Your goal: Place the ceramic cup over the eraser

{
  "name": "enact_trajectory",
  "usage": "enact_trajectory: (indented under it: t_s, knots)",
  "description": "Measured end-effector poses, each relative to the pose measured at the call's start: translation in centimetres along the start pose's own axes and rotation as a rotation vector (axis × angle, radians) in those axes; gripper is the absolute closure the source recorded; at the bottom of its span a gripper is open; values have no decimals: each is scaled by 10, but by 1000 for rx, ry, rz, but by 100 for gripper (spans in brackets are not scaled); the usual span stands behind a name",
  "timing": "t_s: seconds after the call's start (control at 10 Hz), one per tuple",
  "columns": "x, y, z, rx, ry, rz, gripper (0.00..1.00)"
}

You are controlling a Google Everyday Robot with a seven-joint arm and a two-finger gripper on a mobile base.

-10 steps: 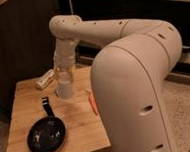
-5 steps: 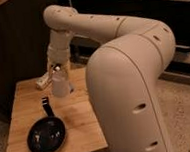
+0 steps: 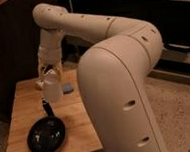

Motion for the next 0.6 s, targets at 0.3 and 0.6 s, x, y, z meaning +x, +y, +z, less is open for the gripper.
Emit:
enact_trajectory:
  t_s: [0.3, 0.6]
  knots:
    - [-5, -14, 15, -6, -37, -50, 100]
    - [-9, -24, 24, -22, -45, -81, 100]
